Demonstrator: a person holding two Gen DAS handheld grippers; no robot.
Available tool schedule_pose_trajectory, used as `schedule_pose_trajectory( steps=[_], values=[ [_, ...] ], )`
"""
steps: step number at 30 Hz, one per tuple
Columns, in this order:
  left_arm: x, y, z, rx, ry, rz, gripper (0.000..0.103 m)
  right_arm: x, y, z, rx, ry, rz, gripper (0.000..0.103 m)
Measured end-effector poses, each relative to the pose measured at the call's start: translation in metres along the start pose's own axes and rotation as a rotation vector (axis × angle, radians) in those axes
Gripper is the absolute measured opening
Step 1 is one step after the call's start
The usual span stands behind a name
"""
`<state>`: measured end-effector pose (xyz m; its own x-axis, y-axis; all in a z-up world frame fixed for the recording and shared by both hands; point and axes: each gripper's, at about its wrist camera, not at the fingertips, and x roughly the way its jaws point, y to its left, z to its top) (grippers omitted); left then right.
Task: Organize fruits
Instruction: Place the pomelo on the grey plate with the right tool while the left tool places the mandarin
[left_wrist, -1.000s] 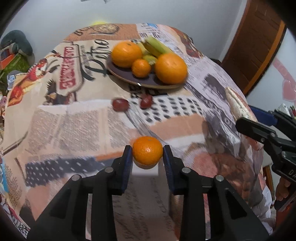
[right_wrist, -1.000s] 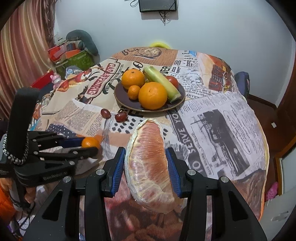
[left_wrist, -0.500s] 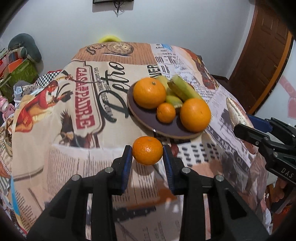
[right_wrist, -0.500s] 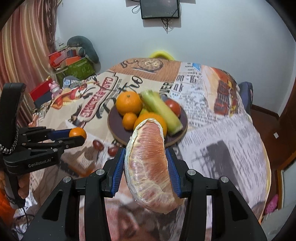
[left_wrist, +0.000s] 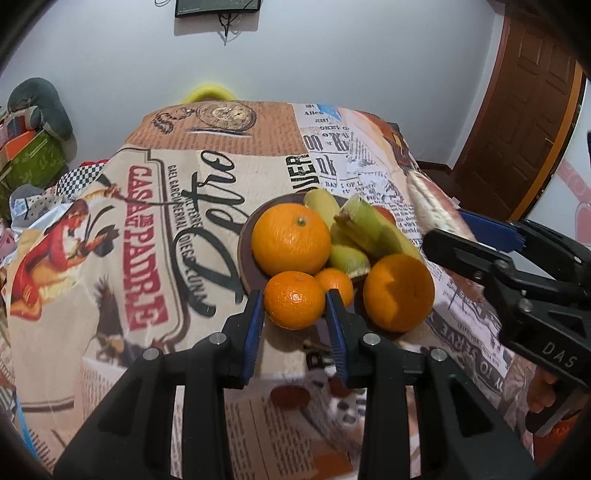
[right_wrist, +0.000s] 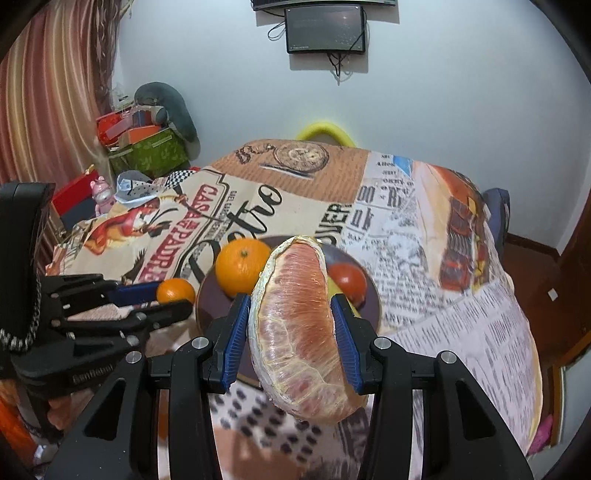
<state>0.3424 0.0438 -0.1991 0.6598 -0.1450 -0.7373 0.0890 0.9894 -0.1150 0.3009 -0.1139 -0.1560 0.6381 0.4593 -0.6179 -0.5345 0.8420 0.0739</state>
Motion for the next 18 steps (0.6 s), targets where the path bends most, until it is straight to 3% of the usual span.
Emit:
schedule_pose_trajectory(
  steps=[9, 18],
  values=[
    [0.026, 0.008, 0.005, -0.022, 0.028, -0.001, 0.034, 0.028, 0.008, 0.015, -0.047, 0.016, 0.010, 0.041],
    [0.037, 0.011, 0.006, -0.011, 0.033, 0.010, 0.034, 0.048, 0.007, 0.009, -0.030, 0.062, 0.034, 0.043]
  ],
)
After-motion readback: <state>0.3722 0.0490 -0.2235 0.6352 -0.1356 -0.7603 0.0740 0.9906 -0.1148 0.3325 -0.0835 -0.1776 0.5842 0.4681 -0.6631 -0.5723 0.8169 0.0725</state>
